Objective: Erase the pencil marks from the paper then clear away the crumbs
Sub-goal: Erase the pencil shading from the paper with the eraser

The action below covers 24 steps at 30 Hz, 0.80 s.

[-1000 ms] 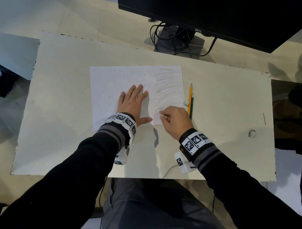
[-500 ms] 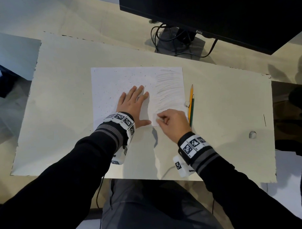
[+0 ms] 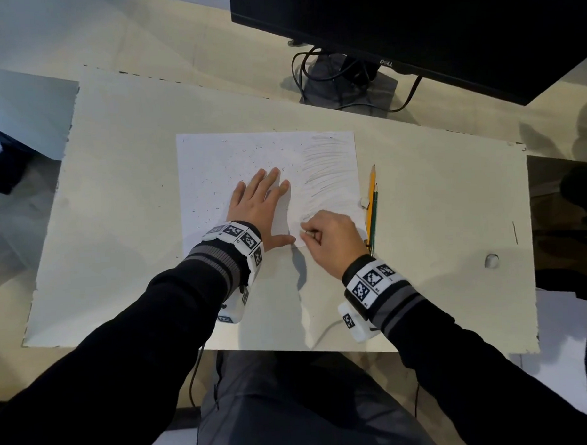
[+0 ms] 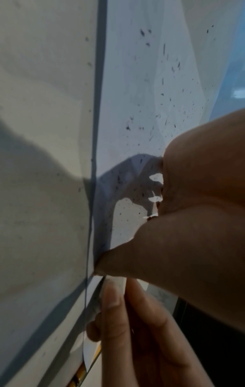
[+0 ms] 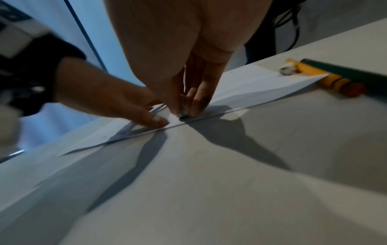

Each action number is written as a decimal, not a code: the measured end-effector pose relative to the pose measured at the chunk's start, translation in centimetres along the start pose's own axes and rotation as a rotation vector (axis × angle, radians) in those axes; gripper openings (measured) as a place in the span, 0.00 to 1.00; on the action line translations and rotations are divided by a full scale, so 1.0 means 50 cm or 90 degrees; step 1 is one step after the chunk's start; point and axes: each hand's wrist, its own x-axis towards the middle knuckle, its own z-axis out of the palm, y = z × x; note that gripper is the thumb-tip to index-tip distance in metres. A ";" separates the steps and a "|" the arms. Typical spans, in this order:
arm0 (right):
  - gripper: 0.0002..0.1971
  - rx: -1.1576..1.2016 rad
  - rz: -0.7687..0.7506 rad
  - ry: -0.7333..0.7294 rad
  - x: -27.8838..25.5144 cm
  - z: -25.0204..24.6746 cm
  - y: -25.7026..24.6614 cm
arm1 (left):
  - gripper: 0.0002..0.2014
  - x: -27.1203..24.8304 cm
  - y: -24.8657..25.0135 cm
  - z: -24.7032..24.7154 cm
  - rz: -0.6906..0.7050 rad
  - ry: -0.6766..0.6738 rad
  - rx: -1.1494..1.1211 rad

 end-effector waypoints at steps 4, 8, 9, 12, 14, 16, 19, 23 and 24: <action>0.03 0.019 0.045 0.066 0.014 0.003 0.008 | 0.54 0.000 -0.003 0.000 0.000 0.001 -0.004; 0.03 -0.001 -0.002 -0.005 0.007 0.009 -0.006 | 0.54 -0.001 -0.001 -0.003 0.005 -0.004 -0.006; 0.04 0.011 0.020 0.025 0.017 0.001 0.005 | 0.54 -0.002 -0.001 -0.004 0.004 -0.007 -0.008; 0.04 0.001 0.046 0.054 0.029 0.000 0.009 | 0.54 -0.003 -0.001 -0.004 -0.001 -0.006 -0.003; 0.02 -0.004 0.002 0.013 0.019 0.012 -0.007 | 0.54 -0.003 0.002 -0.004 0.005 -0.003 0.004; 0.02 0.001 -0.001 0.013 0.020 0.005 0.000 | 0.54 -0.003 0.003 -0.004 0.003 -0.001 0.001; 0.04 0.007 0.052 0.092 0.039 -0.008 0.027 | 0.54 -0.002 0.003 -0.004 -0.009 -0.005 -0.014; 0.01 0.015 -0.013 0.022 0.017 0.018 -0.007 | 0.55 0.000 0.007 -0.002 -0.005 -0.007 0.015; 0.01 0.018 -0.009 0.029 0.018 0.017 -0.003 | 0.55 0.000 0.006 -0.002 -0.005 -0.008 0.015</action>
